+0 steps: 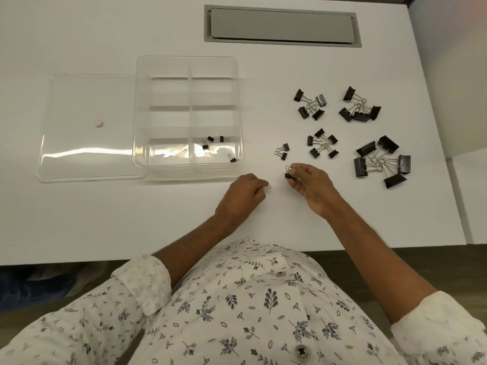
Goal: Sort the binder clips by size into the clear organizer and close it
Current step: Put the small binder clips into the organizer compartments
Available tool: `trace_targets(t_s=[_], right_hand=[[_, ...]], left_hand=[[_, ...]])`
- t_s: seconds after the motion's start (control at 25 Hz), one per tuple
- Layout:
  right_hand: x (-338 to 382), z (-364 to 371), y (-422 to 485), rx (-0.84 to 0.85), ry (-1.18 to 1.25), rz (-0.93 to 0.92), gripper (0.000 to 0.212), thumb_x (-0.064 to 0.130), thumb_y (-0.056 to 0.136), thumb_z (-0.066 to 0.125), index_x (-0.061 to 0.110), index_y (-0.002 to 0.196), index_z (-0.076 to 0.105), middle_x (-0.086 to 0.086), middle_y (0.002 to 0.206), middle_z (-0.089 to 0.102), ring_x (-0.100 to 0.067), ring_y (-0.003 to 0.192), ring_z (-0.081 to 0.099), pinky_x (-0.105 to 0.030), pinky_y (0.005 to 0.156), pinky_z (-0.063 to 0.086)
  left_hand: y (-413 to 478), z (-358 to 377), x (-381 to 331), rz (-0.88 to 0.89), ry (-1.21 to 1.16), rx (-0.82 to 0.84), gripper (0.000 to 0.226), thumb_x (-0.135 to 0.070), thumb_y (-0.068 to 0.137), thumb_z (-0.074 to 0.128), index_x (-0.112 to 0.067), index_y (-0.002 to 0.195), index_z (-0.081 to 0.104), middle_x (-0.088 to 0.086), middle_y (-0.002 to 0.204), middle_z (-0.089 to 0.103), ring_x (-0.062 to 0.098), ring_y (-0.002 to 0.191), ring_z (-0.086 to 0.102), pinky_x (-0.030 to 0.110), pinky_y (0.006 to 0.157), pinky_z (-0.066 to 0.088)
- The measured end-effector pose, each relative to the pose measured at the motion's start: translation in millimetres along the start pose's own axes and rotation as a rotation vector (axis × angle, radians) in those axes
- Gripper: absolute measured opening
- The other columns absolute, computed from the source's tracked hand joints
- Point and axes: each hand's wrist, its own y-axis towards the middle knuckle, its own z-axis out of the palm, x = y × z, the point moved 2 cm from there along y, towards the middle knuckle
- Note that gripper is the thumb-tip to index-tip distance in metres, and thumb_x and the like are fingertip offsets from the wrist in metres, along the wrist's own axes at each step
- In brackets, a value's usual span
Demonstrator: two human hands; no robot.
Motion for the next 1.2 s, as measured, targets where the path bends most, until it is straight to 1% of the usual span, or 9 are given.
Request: trace_targets(t_s=[0.16,0.32,0.6,0.76,0.84,0.92,1.0,1.12,1.2], right_hand=[[22.0,11.5,1.9,0.145,0.123,0.05,0.025,-0.003,0.096,0.059,-0.005,0.121,0.065,-0.009,0.101,0.07,-0.014,0.092,0.067,-0.019,0.081,0.057],[44.0,54.0,5.2,0.276,0.156,0.054,0.021,-0.003,0.096,0.059,-0.002,0.116,0.067,-0.01,0.099,0.072,-0.015,0.09,0.069,-0.02,0.083,0.056],[78.3,138.4,32.5,0.237,-0.049,-0.18,0.021,0.002,0.094,0.065,0.0,0.114,0.069,-0.011,0.101,0.071,-0.016,0.092,0.071,-0.024,0.084,0.057],[85.3,159.6,42.4,0.305,-0.123,-0.175,0.024,-0.004,0.092,0.06,0.001,0.115,0.065,-0.009,0.102,0.063,-0.02,0.094,0.06,-0.033,0.099,0.056],[87.4,160.1,43.4,0.342,-0.157,-0.188,0.034,-0.009,0.092,0.055,0.005,0.123,0.061,-0.008,0.12,0.062,-0.018,0.107,0.06,-0.035,0.106,0.051],[86.9,154.1,43.0,0.341,-0.162,-0.221,0.045,-0.011,0.092,0.053,0.005,0.134,0.058,-0.008,0.138,0.058,-0.018,0.127,0.057,-0.034,0.108,0.05],[85.2,144.8,41.0,0.336,-0.139,-0.263,0.046,-0.011,0.092,0.053,0.004,0.134,0.059,-0.01,0.138,0.061,-0.022,0.13,0.057,-0.034,0.108,0.05],[83.9,124.6,37.6,0.266,-0.1,-0.33,0.041,-0.011,0.092,0.054,0.002,0.13,0.062,-0.014,0.13,0.066,-0.023,0.125,0.061,-0.033,0.105,0.052],[82.2,106.9,36.7,0.208,-0.076,-0.359,0.036,-0.009,0.094,0.054,0.0,0.127,0.064,-0.016,0.125,0.068,-0.024,0.119,0.064,-0.033,0.103,0.053]], left_hand=[[-3.1,-30.4,-18.5,-0.038,-0.385,-0.252,0.022,-0.013,0.099,0.061,-0.014,0.115,0.076,0.0,0.102,0.073,0.008,0.09,0.07,0.023,0.082,0.059],[22.2,-75.2,-15.6,-0.195,-0.649,-0.416,0.019,-0.017,0.1,0.062,-0.016,0.112,0.076,0.005,0.096,0.077,0.015,0.086,0.076,0.034,0.087,0.062],[60.7,-129.6,26.4,-0.213,-0.354,-0.638,0.022,-0.02,0.097,0.061,-0.014,0.11,0.078,-0.004,0.09,0.077,0.009,0.083,0.073,0.029,0.083,0.06],[73.5,-134.2,35.7,-0.238,-0.244,-0.629,0.022,-0.015,0.098,0.053,-0.013,0.09,0.073,-0.008,0.068,0.061,0.003,0.062,0.054,0.02,0.068,0.046],[73.1,-132.9,40.4,-0.243,-0.239,-0.633,0.024,-0.014,0.1,0.05,-0.009,0.1,0.074,0.001,0.08,0.071,0.015,0.072,0.062,0.024,0.073,0.049],[70.2,-130.2,44.6,-0.235,-0.249,-0.64,0.029,-0.014,0.103,0.05,-0.005,0.118,0.072,0.009,0.108,0.077,0.022,0.095,0.069,0.015,0.084,0.048],[64.8,-125.1,42.8,-0.216,-0.256,-0.638,0.028,-0.012,0.103,0.05,-0.004,0.119,0.071,0.003,0.112,0.075,0.02,0.091,0.068,0.005,0.08,0.045],[59.5,-113.9,32.4,-0.161,-0.301,-0.633,0.027,-0.012,0.103,0.051,-0.005,0.117,0.072,-0.009,0.105,0.07,0.013,0.092,0.068,0.017,0.082,0.052],[58.6,-102.4,23.9,-0.136,-0.354,-0.607,0.028,-0.013,0.102,0.053,-0.006,0.123,0.071,-0.004,0.114,0.072,0.009,0.103,0.068,0.018,0.091,0.053]])
